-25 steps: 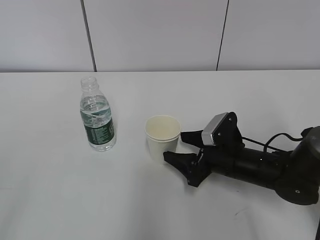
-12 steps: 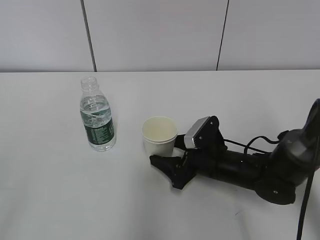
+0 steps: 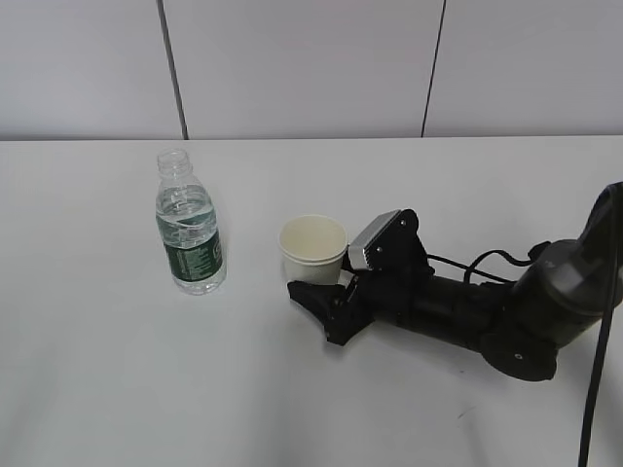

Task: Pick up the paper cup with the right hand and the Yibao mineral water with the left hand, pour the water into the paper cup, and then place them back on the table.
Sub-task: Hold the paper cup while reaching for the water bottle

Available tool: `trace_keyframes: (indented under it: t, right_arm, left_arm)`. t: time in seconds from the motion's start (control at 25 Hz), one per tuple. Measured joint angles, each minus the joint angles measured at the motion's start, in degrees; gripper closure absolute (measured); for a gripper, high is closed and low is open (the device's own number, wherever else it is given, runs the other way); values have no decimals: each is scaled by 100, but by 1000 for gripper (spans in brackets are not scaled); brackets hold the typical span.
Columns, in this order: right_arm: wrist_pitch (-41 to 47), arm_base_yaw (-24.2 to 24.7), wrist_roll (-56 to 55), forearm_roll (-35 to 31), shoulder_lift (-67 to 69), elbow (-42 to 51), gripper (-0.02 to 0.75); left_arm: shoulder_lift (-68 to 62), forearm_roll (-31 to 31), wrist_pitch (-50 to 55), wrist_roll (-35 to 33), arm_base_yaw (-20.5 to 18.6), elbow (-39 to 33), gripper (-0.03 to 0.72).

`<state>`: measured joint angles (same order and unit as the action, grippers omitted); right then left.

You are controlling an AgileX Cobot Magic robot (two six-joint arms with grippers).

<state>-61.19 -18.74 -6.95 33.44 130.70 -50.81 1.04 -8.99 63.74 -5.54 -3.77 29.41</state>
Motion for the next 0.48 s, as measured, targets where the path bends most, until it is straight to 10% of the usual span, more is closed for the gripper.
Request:
trace_keyframes:
  t: [0.48]
  right_arm:
    - [0, 0, -10, -49, 0, -14, 196]
  left_arm:
    - [0, 0, 0, 0, 0, 0, 118]
